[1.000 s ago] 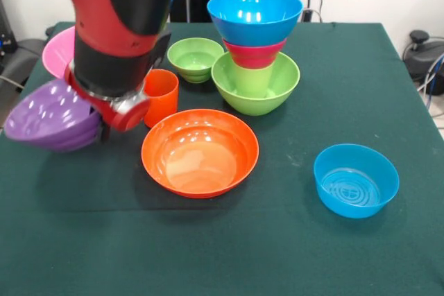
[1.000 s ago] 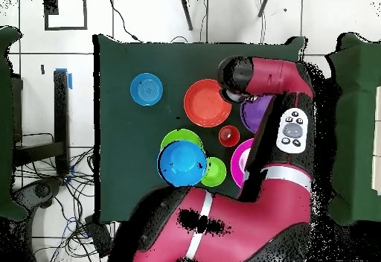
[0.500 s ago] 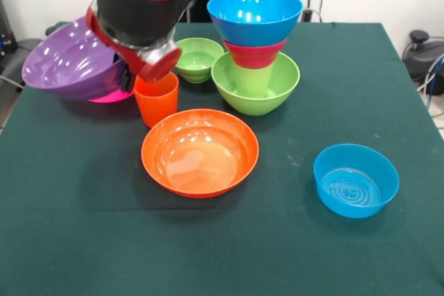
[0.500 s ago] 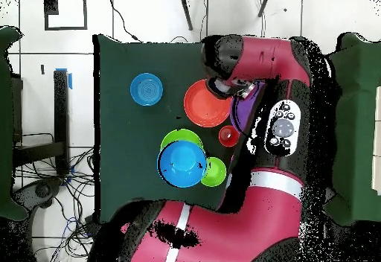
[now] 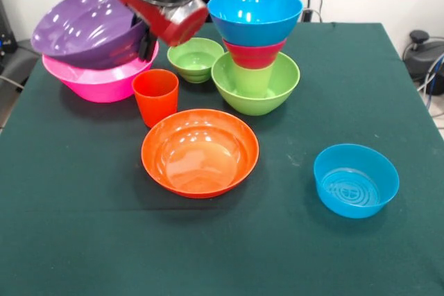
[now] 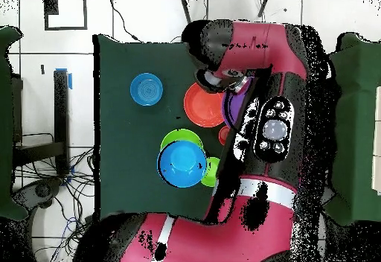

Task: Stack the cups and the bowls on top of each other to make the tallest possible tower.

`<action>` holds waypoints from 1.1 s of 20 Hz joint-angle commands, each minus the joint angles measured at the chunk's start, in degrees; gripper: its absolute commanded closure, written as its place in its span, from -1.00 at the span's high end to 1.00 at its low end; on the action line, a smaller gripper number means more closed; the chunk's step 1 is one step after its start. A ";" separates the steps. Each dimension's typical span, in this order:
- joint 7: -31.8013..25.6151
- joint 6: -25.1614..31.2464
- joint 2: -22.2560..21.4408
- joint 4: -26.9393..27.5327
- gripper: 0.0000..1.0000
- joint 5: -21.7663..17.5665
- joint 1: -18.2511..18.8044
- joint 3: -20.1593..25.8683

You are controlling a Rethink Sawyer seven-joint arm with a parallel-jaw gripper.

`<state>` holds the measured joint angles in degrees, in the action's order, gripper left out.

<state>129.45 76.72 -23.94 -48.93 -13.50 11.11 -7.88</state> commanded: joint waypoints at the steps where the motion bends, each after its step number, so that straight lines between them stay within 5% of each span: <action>1: -0.09 8.54 -2.88 -1.26 -1.00 1.16 -2.28 2.18; 22: 11.71 2.93 -5.45 -12.85 -1.00 8.50 -10.36 -2.82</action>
<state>129.47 79.50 -28.93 -53.05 -6.12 3.01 -12.24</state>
